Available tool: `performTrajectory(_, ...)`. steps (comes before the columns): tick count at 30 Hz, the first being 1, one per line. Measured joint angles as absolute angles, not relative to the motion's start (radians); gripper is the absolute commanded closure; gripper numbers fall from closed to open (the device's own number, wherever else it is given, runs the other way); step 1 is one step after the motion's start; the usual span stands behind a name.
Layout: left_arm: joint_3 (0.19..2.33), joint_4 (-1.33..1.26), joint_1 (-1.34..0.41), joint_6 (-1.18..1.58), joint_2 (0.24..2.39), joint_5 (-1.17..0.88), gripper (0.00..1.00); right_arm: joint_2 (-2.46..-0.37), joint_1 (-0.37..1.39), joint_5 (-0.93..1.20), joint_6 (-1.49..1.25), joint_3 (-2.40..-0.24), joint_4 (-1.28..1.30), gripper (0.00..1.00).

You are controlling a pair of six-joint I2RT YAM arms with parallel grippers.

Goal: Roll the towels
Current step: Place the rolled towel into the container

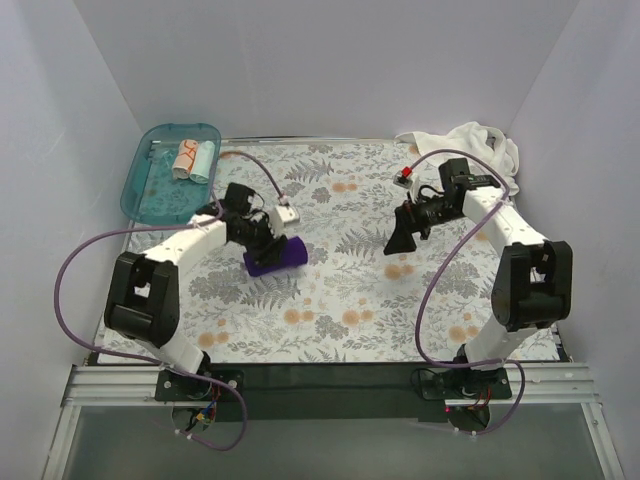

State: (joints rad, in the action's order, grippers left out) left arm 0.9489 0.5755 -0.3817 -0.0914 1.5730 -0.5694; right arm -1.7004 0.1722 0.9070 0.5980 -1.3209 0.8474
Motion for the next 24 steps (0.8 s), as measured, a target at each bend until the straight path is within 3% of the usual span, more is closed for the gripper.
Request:
performTrajectory(7, 1.454, 0.712, -0.141, 0.053, 1.675, -0.569, 1.0, -1.606, 0.085, 0.896, 0.609, -1.179, 0.895, 0.02)
performTrajectory(15, 2.085, 0.74, 0.229, 0.212, 2.03, -0.537, 1.0, -1.577, 0.078, 0.892, 0.605, -1.148, 0.913, 0.02)
performTrajectory(24, 2.163, 0.599, 0.297, 0.308, 2.24, -0.176, 1.0, -1.577, 0.072, 0.905, 0.602, -1.114, 0.911, 0.02)
